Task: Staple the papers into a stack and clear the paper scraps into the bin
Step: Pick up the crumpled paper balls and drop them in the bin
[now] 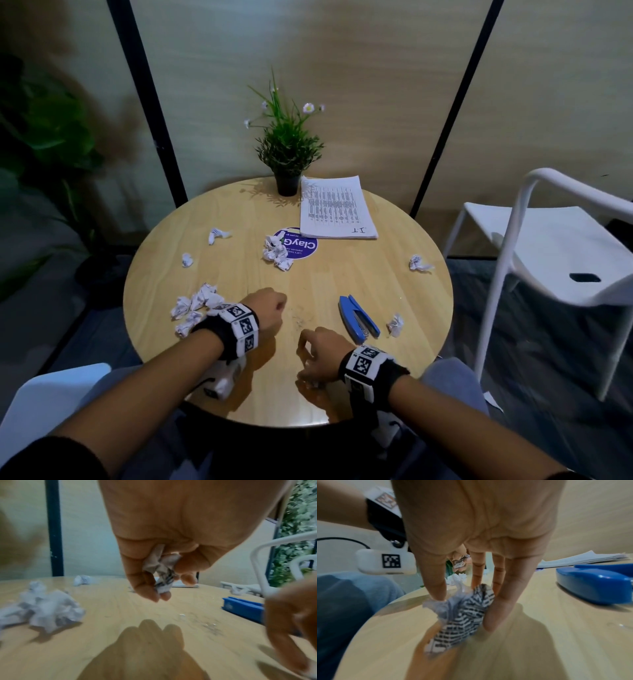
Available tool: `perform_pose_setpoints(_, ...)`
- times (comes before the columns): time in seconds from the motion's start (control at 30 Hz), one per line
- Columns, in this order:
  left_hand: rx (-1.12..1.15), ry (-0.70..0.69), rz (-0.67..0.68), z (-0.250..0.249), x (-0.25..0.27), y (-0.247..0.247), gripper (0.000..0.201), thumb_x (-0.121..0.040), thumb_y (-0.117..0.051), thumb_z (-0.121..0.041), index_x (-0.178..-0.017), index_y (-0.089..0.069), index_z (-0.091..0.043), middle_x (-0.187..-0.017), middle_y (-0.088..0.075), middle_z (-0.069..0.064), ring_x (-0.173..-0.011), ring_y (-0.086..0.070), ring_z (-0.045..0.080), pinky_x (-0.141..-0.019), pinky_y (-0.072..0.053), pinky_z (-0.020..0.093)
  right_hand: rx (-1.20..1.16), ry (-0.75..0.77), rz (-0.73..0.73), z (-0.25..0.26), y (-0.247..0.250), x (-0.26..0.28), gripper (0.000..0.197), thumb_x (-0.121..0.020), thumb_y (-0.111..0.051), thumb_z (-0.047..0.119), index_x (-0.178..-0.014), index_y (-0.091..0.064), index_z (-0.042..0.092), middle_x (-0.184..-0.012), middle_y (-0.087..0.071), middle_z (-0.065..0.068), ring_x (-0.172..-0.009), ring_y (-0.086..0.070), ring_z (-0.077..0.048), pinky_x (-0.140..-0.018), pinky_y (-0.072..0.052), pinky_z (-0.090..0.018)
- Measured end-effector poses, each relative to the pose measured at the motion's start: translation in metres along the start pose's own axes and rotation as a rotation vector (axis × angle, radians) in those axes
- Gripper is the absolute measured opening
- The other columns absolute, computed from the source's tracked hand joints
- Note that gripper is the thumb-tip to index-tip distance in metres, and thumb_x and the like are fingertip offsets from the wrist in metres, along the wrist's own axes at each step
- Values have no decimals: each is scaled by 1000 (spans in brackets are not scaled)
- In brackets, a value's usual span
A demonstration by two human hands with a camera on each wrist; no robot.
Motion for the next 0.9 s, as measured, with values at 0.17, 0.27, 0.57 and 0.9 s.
perform_pose_setpoints(0.17, 11, 157, -35, 46, 2, 29, 8, -82, -52, -16, -75, -49, -13, -78, -54, 6, -78, -51, 26, -68, -39, 28, 157, 86, 23, 0, 2, -3, 21, -86, -58, 26, -100, -62, 11, -93, -49, -4, -86, -55, -28, -74, -47, -34)
perform_pose_setpoints(0.27, -13, 245, -55, 70, 5, 40, 21, -78, -60, -24, -69, -43, -17, -67, -48, 0, -74, -51, 25, -62, -37, 27, 169, 49, -28, -15, 32, -4, 19, -88, -56, 29, -92, -64, 11, -92, -61, -6, -83, -57, -26, -70, -43, -29)
perform_pose_setpoints(0.57, -61, 369, -14, 99, 7, 50, 55, -75, -72, -34, -118, -43, -15, -95, -57, 7, -79, -51, 25, -67, -40, 28, -65, -387, -384, -141, 134, -21, 7, -85, -51, 15, -82, -58, 16, -88, -60, -7, -79, -54, -25, -69, -38, -26)
perform_pose_setpoints(0.9, -133, 390, 87, 105, -4, 44, 56, -71, -75, -41, -115, -50, -17, -113, -63, 9, -83, -56, 25, -72, -45, 30, -55, -655, -456, -217, 152, -58, 51, -94, -47, 23, -142, -29, 22, -138, -33, -27, -120, -45, -42, -95, -41, -43)
Point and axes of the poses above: each hand's wrist, its own x-axis away from the middle knuckle, its own y-axis out of the back of the hand, z = x × y, the point moved 1 cm from there along -x, towards the middle knuckle
